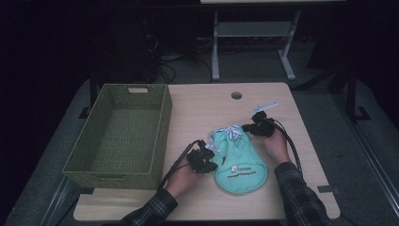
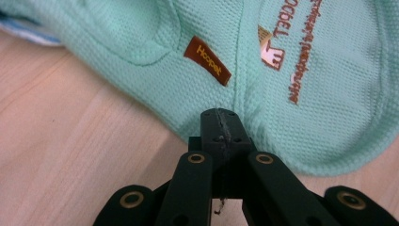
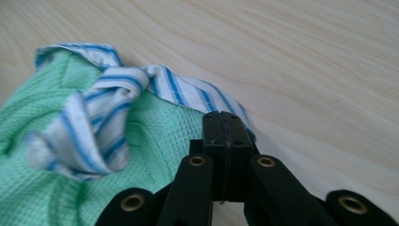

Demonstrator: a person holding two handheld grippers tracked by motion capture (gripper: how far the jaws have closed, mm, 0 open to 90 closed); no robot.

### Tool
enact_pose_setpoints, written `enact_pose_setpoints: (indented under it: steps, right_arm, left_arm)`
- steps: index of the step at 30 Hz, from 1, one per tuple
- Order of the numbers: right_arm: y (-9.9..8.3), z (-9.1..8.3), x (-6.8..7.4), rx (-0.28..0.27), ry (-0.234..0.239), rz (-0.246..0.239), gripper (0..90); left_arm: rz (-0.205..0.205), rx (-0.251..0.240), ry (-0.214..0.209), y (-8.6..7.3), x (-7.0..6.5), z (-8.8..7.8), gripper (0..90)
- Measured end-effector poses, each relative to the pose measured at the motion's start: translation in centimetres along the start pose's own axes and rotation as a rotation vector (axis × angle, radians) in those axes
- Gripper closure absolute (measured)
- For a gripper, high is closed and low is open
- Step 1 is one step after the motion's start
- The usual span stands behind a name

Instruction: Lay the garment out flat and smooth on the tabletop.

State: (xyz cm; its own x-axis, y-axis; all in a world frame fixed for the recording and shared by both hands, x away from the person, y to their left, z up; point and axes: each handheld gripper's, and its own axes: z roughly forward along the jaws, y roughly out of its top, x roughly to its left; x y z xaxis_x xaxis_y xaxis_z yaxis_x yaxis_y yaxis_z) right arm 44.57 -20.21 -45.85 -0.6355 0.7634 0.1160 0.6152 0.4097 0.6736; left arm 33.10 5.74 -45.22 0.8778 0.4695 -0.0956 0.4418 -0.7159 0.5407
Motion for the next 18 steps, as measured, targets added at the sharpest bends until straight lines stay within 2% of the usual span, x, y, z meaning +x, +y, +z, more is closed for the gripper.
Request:
enact_pose_setpoints:
  steps: [5,8,10,12,14,15,17,18]
  right_arm:
    - [-0.2,0.3,-0.1,0.011,-0.021,-0.009,89.8]
    - [-0.2,0.5,-0.2,0.008,-0.024,0.011,88.5]
    - [-0.2,0.3,0.0,-0.002,-0.024,0.013,81.3]
    - [-0.2,0.0,0.0,-0.016,-0.011,0.023,74.3]
    - [-0.2,-0.3,0.0,-0.019,0.001,0.034,72.7]
    - [-0.2,-0.5,0.0,-0.021,0.006,0.042,72.7]
    - [-0.2,-1.0,0.2,-0.019,0.013,0.038,76.1]
    - [-0.3,-1.2,0.4,-0.016,0.012,0.036,79.1]
  left_arm:
    - [0.003,0.001,0.007,0.0,0.0,0.0,89.8]
    - [-0.011,-0.005,-0.003,0.0,0.1,0.0,89.7]
    - [-0.036,-0.022,-0.03,0.0,0.4,0.1,86.7]
    - [-0.041,-0.032,-0.028,0.1,0.6,-0.1,84.2]
    - [-0.052,-0.047,-0.027,0.2,0.9,-0.5,84.2]
    - [-0.061,-0.068,-0.02,0.2,1.1,-0.7,84.2]
    - [-0.075,-0.074,-0.016,0.3,1.4,-0.9,84.5]
    - [-0.066,-0.067,-0.014,0.3,1.6,-1.0,85.4]
